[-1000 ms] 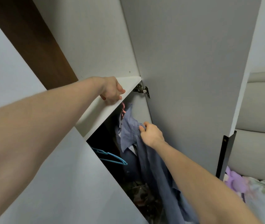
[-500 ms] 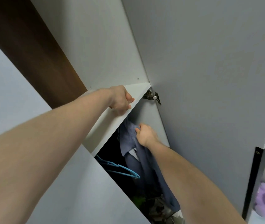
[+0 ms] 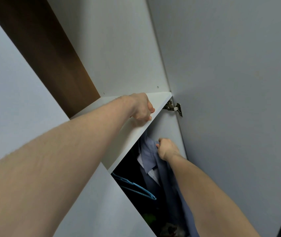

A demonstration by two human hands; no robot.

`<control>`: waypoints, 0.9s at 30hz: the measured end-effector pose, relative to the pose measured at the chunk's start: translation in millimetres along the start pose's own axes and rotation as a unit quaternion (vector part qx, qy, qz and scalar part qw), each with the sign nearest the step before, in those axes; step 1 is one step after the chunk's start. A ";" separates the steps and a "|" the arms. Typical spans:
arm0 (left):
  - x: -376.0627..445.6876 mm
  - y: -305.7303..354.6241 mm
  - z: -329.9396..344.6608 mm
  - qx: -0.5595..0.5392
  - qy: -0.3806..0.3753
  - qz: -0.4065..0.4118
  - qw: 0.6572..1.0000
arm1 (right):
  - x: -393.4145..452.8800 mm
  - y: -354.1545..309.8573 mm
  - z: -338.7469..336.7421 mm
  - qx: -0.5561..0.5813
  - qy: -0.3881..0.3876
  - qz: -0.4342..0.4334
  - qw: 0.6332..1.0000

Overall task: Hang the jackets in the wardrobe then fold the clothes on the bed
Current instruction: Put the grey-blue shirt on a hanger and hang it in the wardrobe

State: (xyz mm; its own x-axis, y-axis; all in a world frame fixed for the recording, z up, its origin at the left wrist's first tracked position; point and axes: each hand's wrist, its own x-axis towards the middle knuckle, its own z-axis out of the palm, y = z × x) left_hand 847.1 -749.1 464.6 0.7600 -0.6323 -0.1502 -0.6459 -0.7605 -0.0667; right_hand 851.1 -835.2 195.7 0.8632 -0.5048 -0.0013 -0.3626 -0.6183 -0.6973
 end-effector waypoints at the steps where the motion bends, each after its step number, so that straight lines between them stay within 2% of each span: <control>1: -0.7 0.4 -0.8 0.003 0.001 0.000 1.000 | 1.0 1.9 1.7 0.005 0.006 0.002 1.000; 5: -4.8 4.1 -2.4 0.017 0.001 0.003 1.000 | 0.4 6.4 3.0 -0.003 0.021 0.016 1.000; 11: -10.0 7.0 -3.3 0.021 -0.002 -0.002 1.000 | -1.2 6.1 -4.8 -0.071 -0.022 0.038 0.997; 17: -14.1 9.3 -4.2 0.024 0.000 -0.006 1.000 | -17.1 42.8 -10.8 -0.118 -0.040 0.082 0.989; 23: -20.8 12.7 -6.7 0.075 -0.011 0.010 0.997 | -36.3 64.5 -11.4 -0.022 -0.001 0.100 0.995; 27: -20.7 11.9 -2.6 0.057 0.010 0.005 0.998 | -58.3 52.5 0.8 0.087 0.022 0.057 0.994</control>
State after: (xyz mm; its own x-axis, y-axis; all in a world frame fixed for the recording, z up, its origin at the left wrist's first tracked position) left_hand 823.9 -745.5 469.5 0.7535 -0.6440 -0.1320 -0.6572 -0.7328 -0.1764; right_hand 782.0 -837.7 158.5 0.8029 -0.5933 -0.0580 -0.3872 -0.4450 -0.8075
